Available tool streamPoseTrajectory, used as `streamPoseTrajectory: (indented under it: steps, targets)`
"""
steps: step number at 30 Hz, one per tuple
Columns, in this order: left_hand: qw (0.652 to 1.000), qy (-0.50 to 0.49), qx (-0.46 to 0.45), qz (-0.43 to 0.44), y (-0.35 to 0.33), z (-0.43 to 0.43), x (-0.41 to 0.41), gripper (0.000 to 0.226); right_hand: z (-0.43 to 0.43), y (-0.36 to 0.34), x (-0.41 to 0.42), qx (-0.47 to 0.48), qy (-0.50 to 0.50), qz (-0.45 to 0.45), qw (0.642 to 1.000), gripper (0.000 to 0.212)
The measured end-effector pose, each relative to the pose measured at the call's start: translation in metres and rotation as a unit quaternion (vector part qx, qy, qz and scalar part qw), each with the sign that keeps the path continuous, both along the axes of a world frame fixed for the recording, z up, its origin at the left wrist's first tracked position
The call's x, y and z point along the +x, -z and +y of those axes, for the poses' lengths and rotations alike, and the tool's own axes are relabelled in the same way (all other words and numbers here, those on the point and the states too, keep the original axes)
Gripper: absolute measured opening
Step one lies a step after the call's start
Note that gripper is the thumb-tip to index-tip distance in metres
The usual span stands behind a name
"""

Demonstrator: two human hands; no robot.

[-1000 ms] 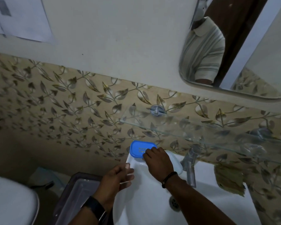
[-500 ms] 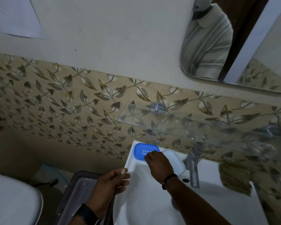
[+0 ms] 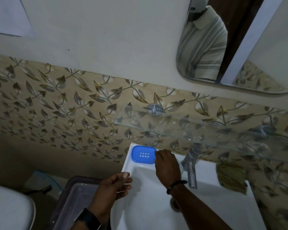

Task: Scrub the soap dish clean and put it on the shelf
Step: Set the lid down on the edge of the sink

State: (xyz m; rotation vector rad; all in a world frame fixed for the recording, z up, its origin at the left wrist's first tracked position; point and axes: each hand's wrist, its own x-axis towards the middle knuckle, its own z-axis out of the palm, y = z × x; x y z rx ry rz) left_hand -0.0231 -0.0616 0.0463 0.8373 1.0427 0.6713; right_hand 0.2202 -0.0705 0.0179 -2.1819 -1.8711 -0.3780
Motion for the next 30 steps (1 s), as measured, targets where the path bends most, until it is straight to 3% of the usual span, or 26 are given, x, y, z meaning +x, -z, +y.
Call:
streamPoseTrajectory:
  steps: [4,8,13,18,23,30]
  targets:
    - [1.0,0.007,0.012,-0.018,-0.005,-0.005,0.006,0.046,-0.015,-0.006,0.004,-0.021,0.041,-0.001,0.999,0.026]
    - [0.999,0.023,0.019,-0.028,-0.01,-0.012,0.011,0.048,-0.025,-0.01,0.004,-0.119,0.109,-0.039,0.986,0.027]
    - [0.999,0.023,0.029,-0.031,-0.015,-0.017,0.004,0.045,-0.03,-0.007,-0.001,-0.19,0.123,-0.05,0.973,0.009]
    - [0.999,0.011,0.038,-0.034,-0.013,-0.019,-0.009,0.03,-0.04,-0.009,-0.011,-0.122,0.13,-0.033,0.983,0.028]
    - [0.999,-0.016,0.034,-0.035,-0.002,-0.018,-0.01,0.019,-0.06,-0.015,-0.025,-0.07,0.106,-0.009,0.992,0.025]
    - [0.995,0.078,0.065,0.022,-0.002,-0.028,0.026,0.012,-0.1,-0.043,-0.047,0.038,0.069,0.127,0.989,0.015]
